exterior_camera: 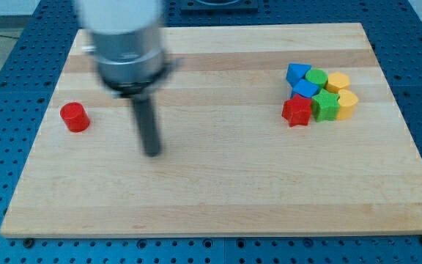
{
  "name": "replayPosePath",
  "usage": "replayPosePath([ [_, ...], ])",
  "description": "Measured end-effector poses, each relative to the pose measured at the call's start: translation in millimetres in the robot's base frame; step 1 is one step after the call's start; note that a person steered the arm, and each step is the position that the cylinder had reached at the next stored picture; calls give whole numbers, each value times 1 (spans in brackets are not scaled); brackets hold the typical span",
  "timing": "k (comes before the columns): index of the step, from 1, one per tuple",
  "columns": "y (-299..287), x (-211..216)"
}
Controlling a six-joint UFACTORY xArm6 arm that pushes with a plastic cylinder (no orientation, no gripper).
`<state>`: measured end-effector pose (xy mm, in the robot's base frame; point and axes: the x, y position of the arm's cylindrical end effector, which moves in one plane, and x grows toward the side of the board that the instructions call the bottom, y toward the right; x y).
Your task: Push the red circle towards the group of blocks
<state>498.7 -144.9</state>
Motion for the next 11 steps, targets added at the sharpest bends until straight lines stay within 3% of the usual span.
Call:
replayPosePath([
  [1, -103, -22],
  [2, -143, -69],
  [3, -139, -92],
  [5, -135, -56],
  [7, -38, -71],
  [9, 51, -125],
  [11, 143, -137],
])
